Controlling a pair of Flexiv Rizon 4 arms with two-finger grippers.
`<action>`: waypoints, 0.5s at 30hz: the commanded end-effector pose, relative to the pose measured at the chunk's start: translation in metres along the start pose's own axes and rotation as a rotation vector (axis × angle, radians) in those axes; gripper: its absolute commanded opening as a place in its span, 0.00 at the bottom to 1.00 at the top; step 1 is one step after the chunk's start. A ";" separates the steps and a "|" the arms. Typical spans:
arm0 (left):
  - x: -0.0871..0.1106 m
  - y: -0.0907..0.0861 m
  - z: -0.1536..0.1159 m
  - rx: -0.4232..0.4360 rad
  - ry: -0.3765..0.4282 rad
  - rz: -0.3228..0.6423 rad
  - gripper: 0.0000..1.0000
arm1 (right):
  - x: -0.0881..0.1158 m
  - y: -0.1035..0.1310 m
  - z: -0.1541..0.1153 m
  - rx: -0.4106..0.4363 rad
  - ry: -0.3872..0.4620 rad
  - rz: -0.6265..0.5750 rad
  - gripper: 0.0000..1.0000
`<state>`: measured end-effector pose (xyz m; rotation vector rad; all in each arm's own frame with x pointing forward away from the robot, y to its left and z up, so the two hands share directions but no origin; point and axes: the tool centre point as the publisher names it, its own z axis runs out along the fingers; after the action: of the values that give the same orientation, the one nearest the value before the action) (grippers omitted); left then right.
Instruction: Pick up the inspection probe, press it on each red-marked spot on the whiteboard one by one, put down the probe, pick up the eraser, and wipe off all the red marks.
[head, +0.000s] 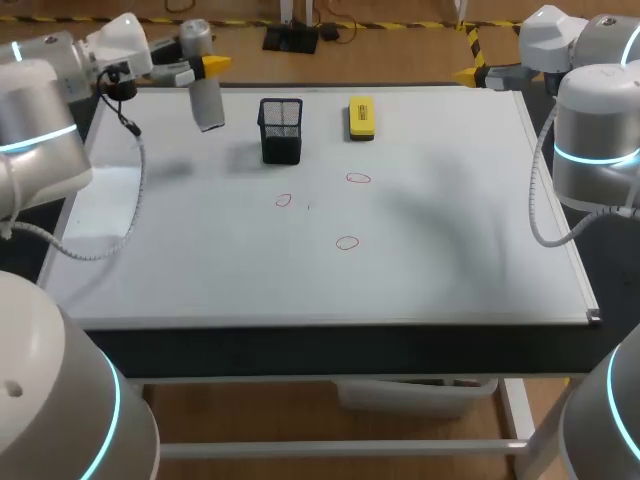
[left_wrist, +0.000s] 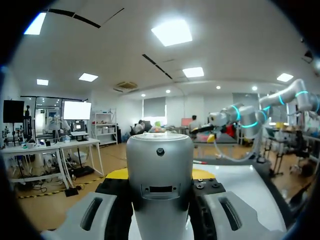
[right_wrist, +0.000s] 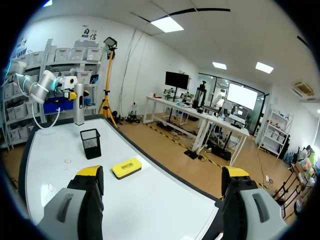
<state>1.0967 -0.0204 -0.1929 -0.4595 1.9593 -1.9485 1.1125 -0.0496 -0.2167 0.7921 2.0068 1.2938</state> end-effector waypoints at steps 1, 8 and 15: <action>0.005 0.003 -0.013 0.003 -0.079 0.002 0.00 | 0.000 0.000 0.000 0.002 0.001 0.000 1.00; -0.001 0.013 -0.031 -0.005 -0.108 -0.006 0.00 | 0.000 0.000 0.000 0.002 0.001 0.000 1.00; -0.005 0.017 -0.044 -0.022 -0.135 -0.012 0.00 | 0.000 0.000 0.000 0.002 0.001 0.000 1.00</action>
<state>1.0866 0.0198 -0.2120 -0.5858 1.9027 -1.8635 1.1125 -0.0496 -0.2167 0.7921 2.0068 1.2938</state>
